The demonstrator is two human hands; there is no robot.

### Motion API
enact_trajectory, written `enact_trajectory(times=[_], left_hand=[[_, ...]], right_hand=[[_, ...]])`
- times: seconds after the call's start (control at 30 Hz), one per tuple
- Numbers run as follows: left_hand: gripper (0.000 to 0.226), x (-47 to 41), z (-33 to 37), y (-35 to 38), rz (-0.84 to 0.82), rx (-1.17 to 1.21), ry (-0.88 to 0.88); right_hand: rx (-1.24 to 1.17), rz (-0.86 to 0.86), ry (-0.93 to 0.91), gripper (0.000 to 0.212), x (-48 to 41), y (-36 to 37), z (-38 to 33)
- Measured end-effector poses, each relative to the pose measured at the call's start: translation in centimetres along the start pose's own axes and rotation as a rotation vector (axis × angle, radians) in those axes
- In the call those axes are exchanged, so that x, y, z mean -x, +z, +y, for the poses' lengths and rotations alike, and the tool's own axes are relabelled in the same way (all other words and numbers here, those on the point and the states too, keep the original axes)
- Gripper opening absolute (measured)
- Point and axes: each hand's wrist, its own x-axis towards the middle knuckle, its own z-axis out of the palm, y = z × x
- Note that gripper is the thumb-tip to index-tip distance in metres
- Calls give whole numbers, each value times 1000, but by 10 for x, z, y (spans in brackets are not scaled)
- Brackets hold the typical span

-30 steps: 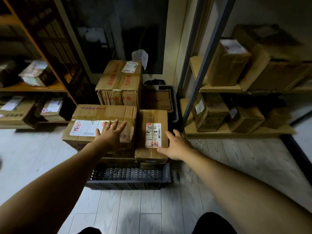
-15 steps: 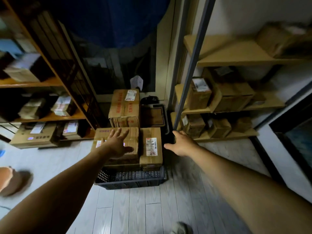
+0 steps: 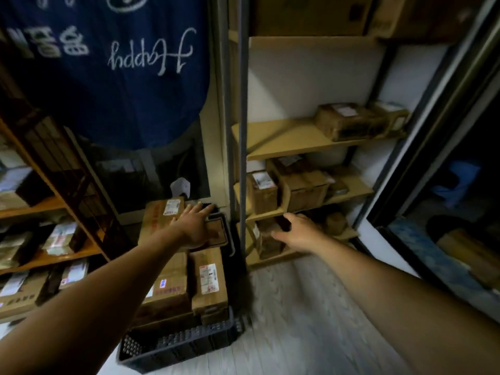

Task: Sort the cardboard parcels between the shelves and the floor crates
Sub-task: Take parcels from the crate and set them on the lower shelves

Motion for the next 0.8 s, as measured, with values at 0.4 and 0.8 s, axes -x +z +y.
enact_trajectory(times=[0.4, 0.8], left_hand=[[86, -60, 240, 0, -16, 19, 144], [85, -178, 315, -6, -67, -37, 201]], right_hand=[[-30, 122, 57, 84, 1, -146, 194], [-138, 116, 81, 73, -84, -206, 266]])
